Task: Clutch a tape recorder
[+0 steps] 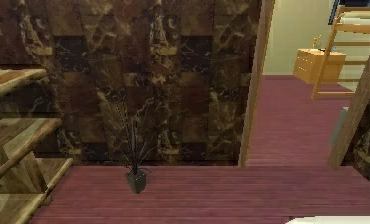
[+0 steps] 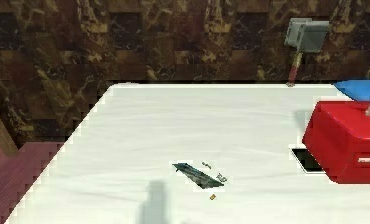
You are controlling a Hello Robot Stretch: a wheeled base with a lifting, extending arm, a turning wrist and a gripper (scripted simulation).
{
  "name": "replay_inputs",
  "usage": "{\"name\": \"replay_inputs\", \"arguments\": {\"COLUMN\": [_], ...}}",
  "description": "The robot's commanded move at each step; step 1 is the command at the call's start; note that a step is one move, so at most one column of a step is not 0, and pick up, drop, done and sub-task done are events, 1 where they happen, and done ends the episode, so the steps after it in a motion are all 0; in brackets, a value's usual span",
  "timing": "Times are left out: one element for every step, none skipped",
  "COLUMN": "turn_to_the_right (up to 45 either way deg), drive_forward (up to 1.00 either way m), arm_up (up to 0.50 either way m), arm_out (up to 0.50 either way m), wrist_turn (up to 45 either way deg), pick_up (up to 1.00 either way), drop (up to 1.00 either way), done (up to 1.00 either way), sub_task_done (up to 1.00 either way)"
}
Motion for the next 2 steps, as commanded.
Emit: {"name": "replay_inputs", "arguments": {"turn_to_the_right": [0.0, 0.0], "drive_forward": [0.00, 0.00], "arm_up": [0.50, 0.36], "arm_out": [0.00, 0.00], "wrist_turn": [0.0, 0.0], "pick_up": [0.00, 0.00], "drop": [0.00, 0.00], "done": [0.00, 0.00], "sub_task_done": [0.00, 0.00]}}
